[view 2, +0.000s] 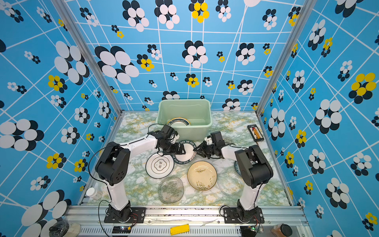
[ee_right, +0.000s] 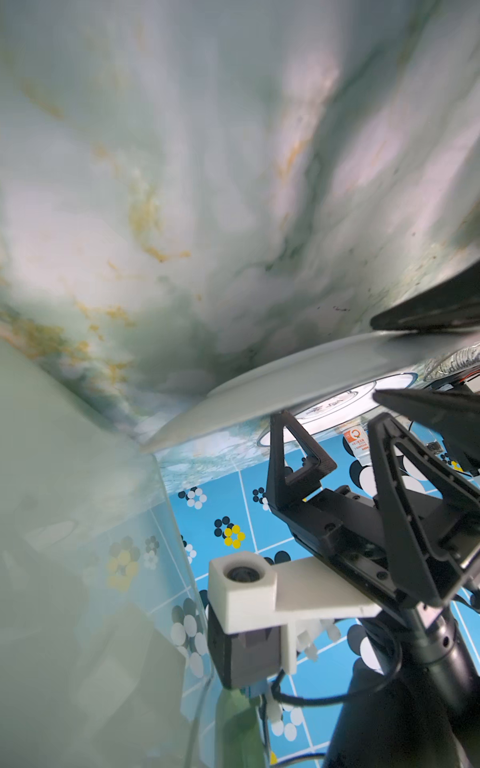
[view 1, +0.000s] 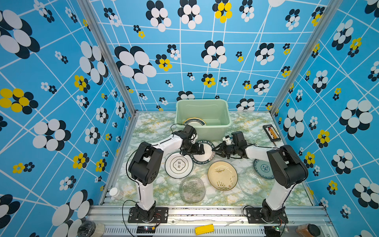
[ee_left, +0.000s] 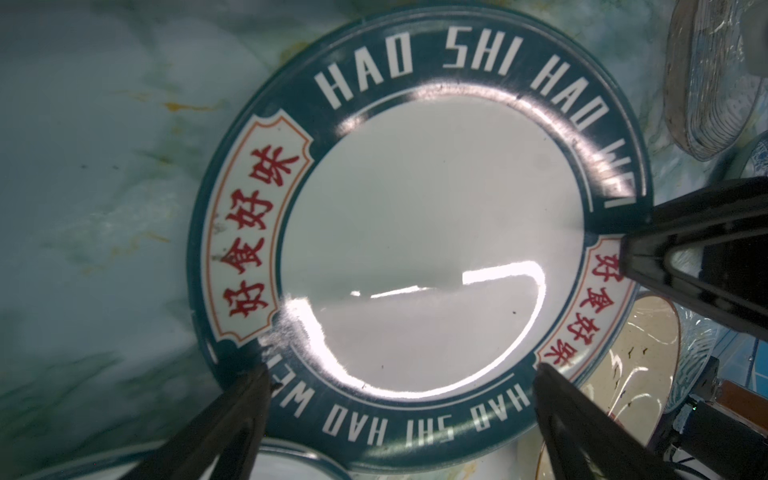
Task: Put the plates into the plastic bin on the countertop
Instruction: 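Grip the green-rimmed plate's rim with the right gripper while the left gripper approaches, then tilt the green-rimmed plate upright with the right gripper while the left gripper grips its rim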
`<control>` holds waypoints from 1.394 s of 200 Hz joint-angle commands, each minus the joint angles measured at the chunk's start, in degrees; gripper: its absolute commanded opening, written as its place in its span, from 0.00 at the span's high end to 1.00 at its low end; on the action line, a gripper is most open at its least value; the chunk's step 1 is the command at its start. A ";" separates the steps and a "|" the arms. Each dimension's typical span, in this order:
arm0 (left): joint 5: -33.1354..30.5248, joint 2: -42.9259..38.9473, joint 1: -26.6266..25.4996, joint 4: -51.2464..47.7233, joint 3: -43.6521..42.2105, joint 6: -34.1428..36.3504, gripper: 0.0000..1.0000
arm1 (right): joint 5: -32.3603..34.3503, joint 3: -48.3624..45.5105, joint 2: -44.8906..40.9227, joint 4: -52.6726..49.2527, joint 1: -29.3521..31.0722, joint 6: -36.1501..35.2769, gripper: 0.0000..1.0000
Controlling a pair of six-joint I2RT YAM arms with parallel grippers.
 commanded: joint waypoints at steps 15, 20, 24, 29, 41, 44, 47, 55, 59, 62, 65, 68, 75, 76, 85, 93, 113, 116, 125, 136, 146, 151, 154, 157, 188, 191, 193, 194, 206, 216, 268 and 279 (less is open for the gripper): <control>0.73 0.45 -0.36 -0.24 0.15 -0.65 0.01 | 2.88 2.83 -1.92 -7.66 0.71 -3.50 0.85; 0.78 0.47 -0.36 -0.21 0.13 -0.64 0.01 | 3.17 2.93 -2.03 -8.12 0.76 -3.63 0.86; 0.78 0.46 -0.36 -0.21 0.18 -0.65 0.01 | 3.39 3.05 -2.12 -8.54 0.74 -3.88 0.87; 0.81 0.39 -0.36 -0.26 0.11 -0.63 0.01 | 3.58 3.14 -2.22 -8.96 0.71 -4.06 0.89; 0.76 0.22 -0.36 -0.15 0.11 -0.64 0.01 | 4.05 3.31 -2.48 -9.68 0.74 -4.45 0.93; 0.85 0.18 -0.36 -0.11 0.00 -0.62 0.01 | 4.18 3.41 -2.54 -9.84 0.77 -4.52 0.93; 0.82 0.10 -0.32 -0.06 -0.10 -0.54 0.01 | 4.22 3.47 -2.56 -10.01 0.73 -4.54 0.95; 0.89 -0.11 -0.37 0.09 -0.23 -0.68 0.01 | 4.40 3.66 -2.70 -10.50 0.76 -4.78 0.97; 0.90 -0.20 -0.36 0.20 -0.28 -0.58 0.01 | 4.58 3.64 -2.76 -10.69 0.77 -4.92 0.97; 0.92 -0.28 -0.36 0.29 -0.30 -0.61 0.01 | 4.58 3.68 -2.79 -10.79 0.77 -4.94 0.98; 1.00 -0.47 -0.36 0.25 -0.37 -0.66 0.01 | 4.70 3.69 -2.91 -10.88 0.71 -4.97 0.98; 1.11 -0.60 -0.36 0.37 -0.40 -0.69 0.01 | 4.70 3.69 -3.00 -10.99 0.71 -5.07 0.99; 1.28 -1.10 -0.36 0.73 -0.62 -0.69 0.01 | 4.85 3.82 -3.23 -11.40 0.75 -5.24 0.99; 1.31 -1.15 -0.36 0.75 -0.65 -0.74 0.01 | 4.89 3.80 -3.21 -11.47 0.76 -5.24 1.00; 1.51 -1.90 -0.36 1.28 -0.96 -0.98 0.01 | 5.20 4.03 -3.64 -12.16 0.75 -5.57 1.00; 1.64 -1.99 -0.36 1.64 -1.28 -1.18 0.01 | 5.47 4.25 -4.14 -12.94 0.71 -5.96 1.00; 1.56 -5.04 -0.36 2.09 -1.96 -1.71 0.01 | 6.49 5.15 -5.69 -15.97 0.75 -7.40 1.00; 1.41 -5.54 -0.36 2.09 -1.99 -1.75 0.01 | 6.60 5.26 -5.94 -16.38 0.75 -7.62 1.00; 0.80 -7.04 -0.36 2.13 -2.40 -1.82 0.01 | 6.92 5.74 -6.88 -17.89 0.73 -8.36 1.00; -0.18 -9.03 -0.35 1.72 -2.71 -1.62 0.01 | 7.13 6.12 -8.07 -19.47 0.75 -9.14 1.00; -1.29 -10.99 -0.28 1.18 -2.95 -1.29 0.01 | 7.34 6.33 -9.36 -20.77 0.74 -9.78 1.00; -1.91 -12.05 -0.28 0.94 -3.04 -1.15 0.01 | 7.33 6.55 -9.96 -21.29 0.75 -10.04 1.00; -2.26 -12.63 -0.28 0.70 -3.13 -1.09 0.01 | 7.43 6.63 -10.42 -21.66 0.71 -10.19 1.00; -2.61 -13.20 -0.34 0.51 -3.25 -0.97 0.01 | 7.44 6.66 -10.80 -22.02 0.71 -10.31 1.00; -5.98 -19.66 0.16 -1.24 -4.21 -1.59 0.01 | 7.57 7.40 -15.28 -27.03 0.73 -12.52 1.00; -6.30 -20.39 0.24 -1.44 -4.33 -1.70 0.01 | 7.61 7.53 -15.77 -27.61 0.71 -12.79 1.00; -6.51 -20.78 0.32 -1.54 -4.47 -1.85 0.01 | 7.69 7.64 -16.12 -27.97 0.80 -12.97 1.00; -6.63 -21.05 0.33 -1.62 -4.51 -1.89 0.01 | 7.68 7.64 -16.25 -28.15 0.79 -13.02 1.00; -7.80 -24.07 0.81 -2.57 -4.99 -2.77 0.01 | 7.73 8.01 -18.39 -30.39 0.75 -13.88 1.00; -7.73 -26.61 1.42 -3.26 -5.61 -3.56 0.01 | 7.21 8.25 -20.42 -31.59 0.76 -14.12 1.00; 4.68 -36.91 6.64 -5.66 -8.97 -7.74 0.01 | 1.59 10.48 -31.35 -32.13 1.04 -11.26 1.00; 7.95 -38.71 7.06 -4.72 -10.31 -8.40 0.00 | 0.76 11.02 -33.04 -31.36 1.30 -9.93 1.00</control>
